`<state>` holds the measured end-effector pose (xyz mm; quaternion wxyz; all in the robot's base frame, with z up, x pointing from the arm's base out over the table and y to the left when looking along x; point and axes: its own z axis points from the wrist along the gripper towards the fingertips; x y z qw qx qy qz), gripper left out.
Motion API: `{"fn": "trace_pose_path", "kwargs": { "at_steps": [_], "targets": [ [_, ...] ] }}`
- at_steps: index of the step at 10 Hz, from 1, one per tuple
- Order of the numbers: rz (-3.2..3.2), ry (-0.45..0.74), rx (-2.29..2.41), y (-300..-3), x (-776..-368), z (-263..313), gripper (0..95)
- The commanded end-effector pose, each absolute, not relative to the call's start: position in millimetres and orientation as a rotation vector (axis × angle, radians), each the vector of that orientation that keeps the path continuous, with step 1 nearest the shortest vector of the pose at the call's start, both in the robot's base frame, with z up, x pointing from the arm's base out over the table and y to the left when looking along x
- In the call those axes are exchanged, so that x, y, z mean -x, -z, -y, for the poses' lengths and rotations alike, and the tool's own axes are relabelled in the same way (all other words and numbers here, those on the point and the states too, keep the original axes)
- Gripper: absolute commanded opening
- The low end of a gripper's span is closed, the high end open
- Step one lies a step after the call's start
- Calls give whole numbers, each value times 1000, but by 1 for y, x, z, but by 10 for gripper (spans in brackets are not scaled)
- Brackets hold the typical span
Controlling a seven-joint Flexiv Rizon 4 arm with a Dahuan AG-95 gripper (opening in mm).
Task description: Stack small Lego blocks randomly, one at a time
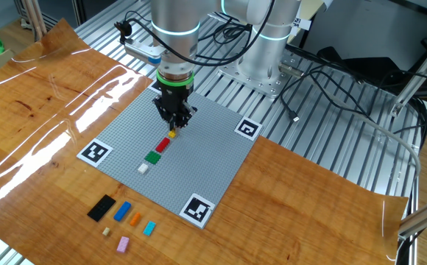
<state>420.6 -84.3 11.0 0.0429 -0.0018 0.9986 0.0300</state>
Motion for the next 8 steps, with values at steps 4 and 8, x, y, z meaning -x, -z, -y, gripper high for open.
{"fn": "trace_pose_path", "kwargs": {
  "at_steps": [4,8],
  "targets": [
    [-3056,-98,-30,-9,-421,85,0],
    [-3057,-103,-61,-10,-421,85,190]
  ]
}}
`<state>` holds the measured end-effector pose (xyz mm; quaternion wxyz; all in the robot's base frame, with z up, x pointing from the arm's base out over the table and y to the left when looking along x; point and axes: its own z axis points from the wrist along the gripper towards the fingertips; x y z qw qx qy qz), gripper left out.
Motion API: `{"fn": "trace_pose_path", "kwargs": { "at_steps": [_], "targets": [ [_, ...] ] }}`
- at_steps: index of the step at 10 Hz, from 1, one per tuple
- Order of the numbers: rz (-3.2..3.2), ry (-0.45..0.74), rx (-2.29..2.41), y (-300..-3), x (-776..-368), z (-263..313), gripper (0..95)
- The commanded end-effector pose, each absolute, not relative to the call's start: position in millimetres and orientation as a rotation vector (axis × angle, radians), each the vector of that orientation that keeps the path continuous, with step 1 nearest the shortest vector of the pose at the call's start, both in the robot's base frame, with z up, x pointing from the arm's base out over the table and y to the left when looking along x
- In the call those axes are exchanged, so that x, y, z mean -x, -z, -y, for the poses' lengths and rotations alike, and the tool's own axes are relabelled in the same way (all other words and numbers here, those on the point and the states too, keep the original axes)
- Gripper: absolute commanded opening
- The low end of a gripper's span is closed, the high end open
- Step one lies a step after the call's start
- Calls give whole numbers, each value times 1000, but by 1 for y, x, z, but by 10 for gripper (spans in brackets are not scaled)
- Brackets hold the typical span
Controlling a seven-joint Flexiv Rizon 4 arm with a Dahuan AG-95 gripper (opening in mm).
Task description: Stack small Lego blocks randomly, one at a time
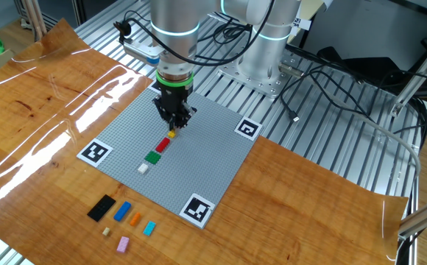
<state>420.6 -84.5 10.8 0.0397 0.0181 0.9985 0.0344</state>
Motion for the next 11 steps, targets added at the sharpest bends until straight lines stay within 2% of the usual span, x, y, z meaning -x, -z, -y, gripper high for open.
{"fn": "trace_pose_path", "kwargs": {
  "at_steps": [1,2,5,6,11],
  "targets": [
    [-3057,-103,-64,-10,-421,85,190],
    [-3058,-104,-64,-10,-421,85,380],
    [-3058,-109,-68,-11,-421,84,380],
    [-3058,-110,-70,-11,-421,84,190],
    [-3059,-116,-84,-11,-421,81,190]
  ]
}}
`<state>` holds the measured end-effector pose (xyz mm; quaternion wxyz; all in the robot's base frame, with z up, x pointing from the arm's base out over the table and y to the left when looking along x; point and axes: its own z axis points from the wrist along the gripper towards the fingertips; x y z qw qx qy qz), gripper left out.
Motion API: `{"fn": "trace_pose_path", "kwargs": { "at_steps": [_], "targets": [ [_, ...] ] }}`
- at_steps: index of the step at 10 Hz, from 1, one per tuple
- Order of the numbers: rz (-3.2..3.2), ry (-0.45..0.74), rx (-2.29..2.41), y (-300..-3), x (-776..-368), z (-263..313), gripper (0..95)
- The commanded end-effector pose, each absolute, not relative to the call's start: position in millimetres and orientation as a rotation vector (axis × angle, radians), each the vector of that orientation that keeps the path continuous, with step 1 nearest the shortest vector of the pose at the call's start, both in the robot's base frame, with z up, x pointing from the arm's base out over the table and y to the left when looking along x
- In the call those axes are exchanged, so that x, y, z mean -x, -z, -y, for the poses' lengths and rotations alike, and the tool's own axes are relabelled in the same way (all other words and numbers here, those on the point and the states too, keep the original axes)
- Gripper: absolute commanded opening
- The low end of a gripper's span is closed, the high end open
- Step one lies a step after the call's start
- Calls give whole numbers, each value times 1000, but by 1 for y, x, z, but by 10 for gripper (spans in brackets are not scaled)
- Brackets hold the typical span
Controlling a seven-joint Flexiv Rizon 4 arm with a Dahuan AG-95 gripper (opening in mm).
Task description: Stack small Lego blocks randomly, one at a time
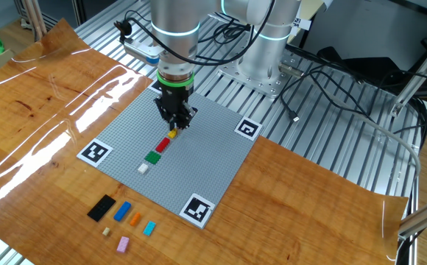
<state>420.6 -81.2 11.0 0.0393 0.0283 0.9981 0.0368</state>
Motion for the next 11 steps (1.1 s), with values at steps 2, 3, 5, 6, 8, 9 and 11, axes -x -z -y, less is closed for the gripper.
{"fn": "trace_pose_path", "kwargs": {
  "at_steps": [2,3,5,6,8,9,11],
  "targets": [
    [-3059,-116,-83,-11,-421,81,190],
    [-3059,-115,-80,-11,-421,81,380],
    [-3059,-112,-73,-11,-421,81,380],
    [-3059,-103,-67,-11,-421,81,380],
    [-3058,-77,-48,-11,-421,82,380],
    [-3059,-76,-43,-10,-421,82,380],
    [-3059,-73,-42,-9,-420,84,380]
  ]
}}
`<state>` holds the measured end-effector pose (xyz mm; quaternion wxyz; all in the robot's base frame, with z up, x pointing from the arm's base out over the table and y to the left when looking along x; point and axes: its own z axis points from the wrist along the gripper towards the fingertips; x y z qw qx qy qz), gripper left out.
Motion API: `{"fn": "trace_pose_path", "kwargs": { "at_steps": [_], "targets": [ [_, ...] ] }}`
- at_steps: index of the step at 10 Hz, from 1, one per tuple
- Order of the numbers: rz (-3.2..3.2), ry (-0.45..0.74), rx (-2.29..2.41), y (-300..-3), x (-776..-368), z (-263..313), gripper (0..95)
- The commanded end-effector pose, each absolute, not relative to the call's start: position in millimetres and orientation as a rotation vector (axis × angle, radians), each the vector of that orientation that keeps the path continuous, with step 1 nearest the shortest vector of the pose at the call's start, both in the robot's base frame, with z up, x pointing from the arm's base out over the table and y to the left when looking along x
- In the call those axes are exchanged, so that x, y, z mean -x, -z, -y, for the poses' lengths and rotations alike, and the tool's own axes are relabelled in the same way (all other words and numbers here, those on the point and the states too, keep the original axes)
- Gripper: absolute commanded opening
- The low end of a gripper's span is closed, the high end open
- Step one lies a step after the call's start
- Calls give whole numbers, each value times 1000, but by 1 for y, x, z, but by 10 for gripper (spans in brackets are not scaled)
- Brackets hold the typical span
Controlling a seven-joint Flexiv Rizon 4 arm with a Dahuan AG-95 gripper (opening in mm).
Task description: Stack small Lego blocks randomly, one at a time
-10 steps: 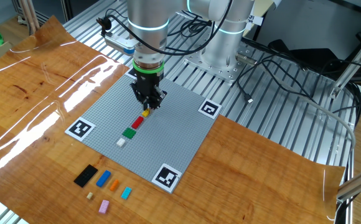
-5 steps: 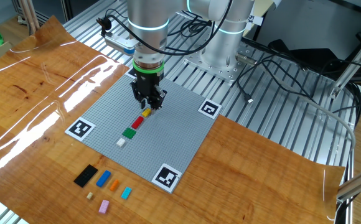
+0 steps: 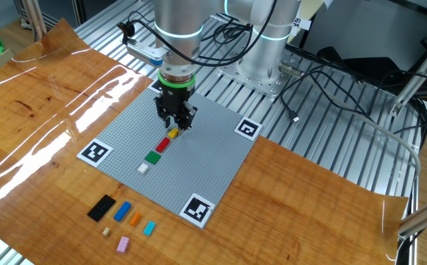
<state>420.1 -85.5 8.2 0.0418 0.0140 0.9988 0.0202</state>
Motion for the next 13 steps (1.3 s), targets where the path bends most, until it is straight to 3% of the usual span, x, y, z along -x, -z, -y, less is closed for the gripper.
{"fn": "trace_pose_path", "kwargs": {
  "at_steps": [1,13],
  "targets": [
    [-3059,-72,-43,-8,-420,85,380],
    [-3056,-70,-28,-5,-420,94,380]
  ]
}}
